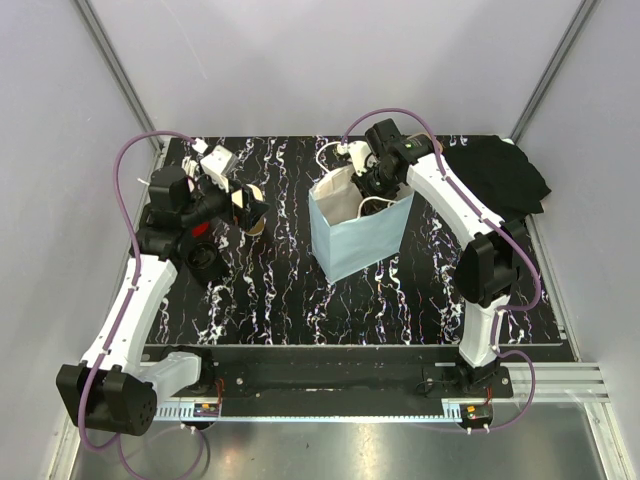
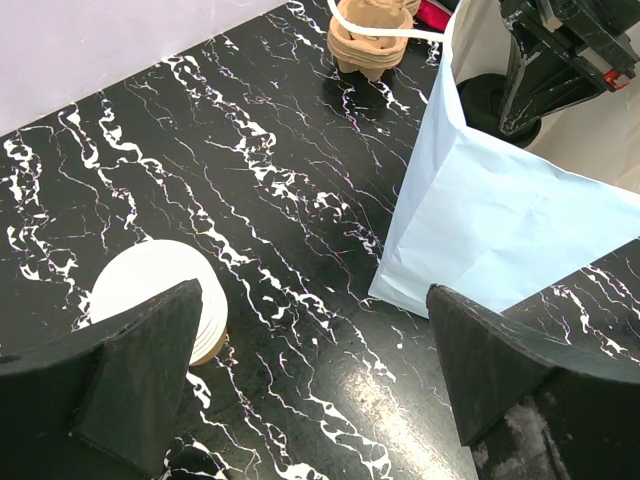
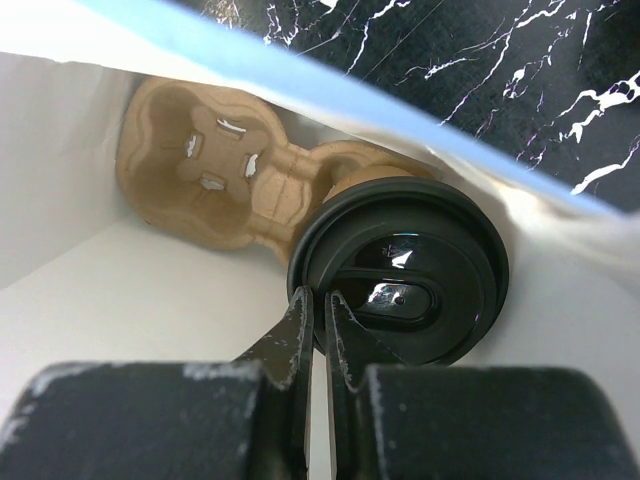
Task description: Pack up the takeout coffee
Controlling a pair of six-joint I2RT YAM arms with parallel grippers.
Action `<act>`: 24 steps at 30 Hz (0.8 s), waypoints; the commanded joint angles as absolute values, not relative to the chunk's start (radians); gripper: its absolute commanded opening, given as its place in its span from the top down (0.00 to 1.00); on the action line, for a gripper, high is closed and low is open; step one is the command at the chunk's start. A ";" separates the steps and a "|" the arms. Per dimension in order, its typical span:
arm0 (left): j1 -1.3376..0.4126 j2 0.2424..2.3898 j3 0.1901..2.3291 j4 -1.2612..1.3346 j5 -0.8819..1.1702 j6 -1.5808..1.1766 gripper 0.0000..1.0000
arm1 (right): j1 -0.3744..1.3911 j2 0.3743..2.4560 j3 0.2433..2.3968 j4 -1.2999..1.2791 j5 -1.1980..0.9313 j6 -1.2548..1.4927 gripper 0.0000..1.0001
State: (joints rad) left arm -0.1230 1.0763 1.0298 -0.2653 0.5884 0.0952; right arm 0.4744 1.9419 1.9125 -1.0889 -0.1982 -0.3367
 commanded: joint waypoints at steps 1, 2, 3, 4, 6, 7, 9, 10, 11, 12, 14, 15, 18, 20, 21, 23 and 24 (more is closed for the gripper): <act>-0.115 1.063 1.026 -0.206 0.620 0.083 0.01 | 0.485 1.888 1.911 -1.063 -0.178 -0.348 1.00; -0.115 1.063 1.025 -0.206 0.620 0.083 0.01 | 0.485 1.890 1.911 -1.060 -0.176 -0.350 1.00; -0.115 1.063 1.023 -0.206 0.620 0.084 0.01 | 0.485 1.891 1.911 -1.060 -0.178 -0.351 1.00; -0.114 1.063 1.023 -0.207 0.620 0.084 0.01 | 0.485 1.891 1.911 -1.058 -0.178 -0.351 1.00; -0.112 1.062 1.023 -0.207 0.621 0.083 0.01 | 0.485 1.893 1.913 -1.058 -0.178 -0.351 1.00; -0.113 1.062 1.023 -0.206 0.623 0.081 0.01 | 0.485 1.893 1.914 -1.057 -0.178 -0.351 1.00; -0.110 1.060 1.023 -0.206 0.624 0.081 0.01 | 0.485 1.893 1.914 -1.058 -0.179 -0.353 1.00; -0.110 1.063 1.023 -0.206 0.624 0.080 0.01 | 0.485 1.891 1.913 -1.055 -0.181 -0.351 1.00; -0.112 1.062 1.023 -0.204 0.626 0.080 0.01 | 0.485 1.894 1.913 -1.057 -0.183 -0.351 1.00; -0.110 1.062 1.022 -0.203 0.626 0.080 0.01 | 0.485 1.894 1.911 -1.055 -0.181 -0.354 1.00; -0.109 1.062 1.022 -0.204 0.627 0.080 0.01 | 0.485 1.894 1.907 -1.051 -0.183 -0.354 1.00; -0.109 1.062 1.022 -0.204 0.629 0.081 0.01 | 0.486 1.893 1.904 -1.046 -0.184 -0.353 1.00; -0.109 1.062 1.022 -0.204 0.627 0.078 0.01 | 0.485 1.891 1.885 -1.032 -0.186 -0.353 1.00; -0.106 1.062 1.022 -0.206 0.629 0.078 0.01 | 0.485 1.891 1.884 -1.032 -0.186 -0.354 1.00; -0.107 1.063 1.022 -0.204 0.632 0.080 0.01 | 0.485 1.891 1.882 -1.032 -0.187 -0.356 1.00; -0.107 1.063 1.020 -0.202 0.632 0.077 0.01 | 0.485 1.891 1.881 -1.031 -0.187 -0.359 1.00; -0.106 1.063 1.022 -0.201 0.630 0.077 0.01 | 0.485 1.891 1.879 -1.031 -0.186 -0.359 1.00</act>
